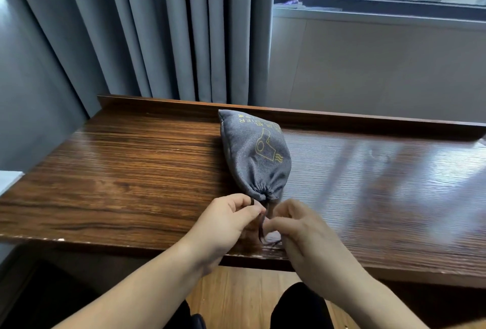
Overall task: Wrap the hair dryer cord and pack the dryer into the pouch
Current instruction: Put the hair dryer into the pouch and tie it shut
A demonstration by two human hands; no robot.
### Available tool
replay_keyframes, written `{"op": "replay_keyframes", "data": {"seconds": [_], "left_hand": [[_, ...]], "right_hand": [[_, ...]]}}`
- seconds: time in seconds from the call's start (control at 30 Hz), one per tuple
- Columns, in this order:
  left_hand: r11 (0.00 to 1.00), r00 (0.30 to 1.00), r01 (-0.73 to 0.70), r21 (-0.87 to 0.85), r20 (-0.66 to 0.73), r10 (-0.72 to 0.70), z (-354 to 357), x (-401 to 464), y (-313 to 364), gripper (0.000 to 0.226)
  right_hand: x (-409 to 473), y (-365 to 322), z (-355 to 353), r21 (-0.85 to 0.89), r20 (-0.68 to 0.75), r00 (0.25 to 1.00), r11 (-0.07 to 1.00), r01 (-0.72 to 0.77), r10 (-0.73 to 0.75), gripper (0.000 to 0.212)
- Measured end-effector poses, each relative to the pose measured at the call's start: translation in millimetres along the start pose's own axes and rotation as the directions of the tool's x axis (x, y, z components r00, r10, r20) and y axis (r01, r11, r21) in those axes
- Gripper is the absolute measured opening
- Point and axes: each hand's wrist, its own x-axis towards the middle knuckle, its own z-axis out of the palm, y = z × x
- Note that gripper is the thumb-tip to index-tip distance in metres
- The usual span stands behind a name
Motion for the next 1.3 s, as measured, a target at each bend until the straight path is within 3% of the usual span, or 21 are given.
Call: {"op": "replay_keyframes", "data": {"seconds": [0.07, 0.17, 0.23, 0.3, 0.4, 0.47, 0.77, 1.0, 1.2, 1.3], "left_hand": [[0.991, 0.997, 0.071, -0.109, 0.017, -0.070, 0.9, -1.2, 1.0, 0.013], [0.971, 0.989, 0.143, -0.193, 0.057, -0.134, -1.3, -1.9, -0.7, 0.012], [0.965, 0.989, 0.145, -0.216, 0.069, -0.133, -2.0, -1.6, -1.4, 0.011], [0.967, 0.989, 0.140, -0.213, 0.078, -0.125, -1.6, -1.4, -0.9, 0.012], [0.982, 0.992, 0.108, -0.158, 0.078, -0.096, -2.7, -0.8, -0.1, 0.012], [0.990, 0.995, 0.081, -0.115, 0.062, -0.074, -5.0, 0.4, -1.2, 0.012], [1.000, 0.999, 0.002, 0.024, -0.052, -0.001, -16.6, 3.4, -6.8, 0.014], [0.992, 0.998, -0.039, 0.116, -0.040, 0.044, -15.1, 4.1, -7.7, 0.038], [0.995, 0.995, -0.086, 0.054, -0.045, 0.089, -14.7, 7.3, -9.9, 0.010], [0.983, 0.992, -0.115, 0.143, -0.028, 0.120, -17.3, 9.8, -11.9, 0.007]], "right_hand": [[-0.1, 1.1, 4.2, -0.015, -0.068, 0.998, 1.000, -0.007, 0.006, 0.019], [0.0, 0.9, 9.5, 0.268, -0.189, 0.952, 0.945, -0.187, 0.242, 0.014], [2.0, 0.2, 13.3, 0.524, -0.083, 0.928, 0.808, -0.270, 0.364, 0.030], [4.2, -1.8, 17.1, 0.684, 0.052, 0.938, 0.672, -0.283, 0.343, 0.043], [6.8, -4.9, 15.2, 0.602, 0.077, 0.959, 0.753, -0.264, 0.274, 0.057], [8.5, -0.8, 13.3, 0.571, 0.067, 0.960, 0.778, -0.262, 0.273, 0.055], [10.6, 20.4, 1.0, 0.136, -0.144, 0.962, 0.967, -0.214, 0.233, 0.007], [22.5, 8.2, -0.5, 0.082, -0.212, 0.970, 0.991, -0.106, 0.121, 0.005], [31.3, 8.1, 6.2, 0.086, -0.210, 0.961, 0.982, -0.166, 0.180, 0.001], [32.9, 7.7, 8.4, 0.092, -0.190, 0.963, 0.980, -0.176, 0.191, 0.001]]}}
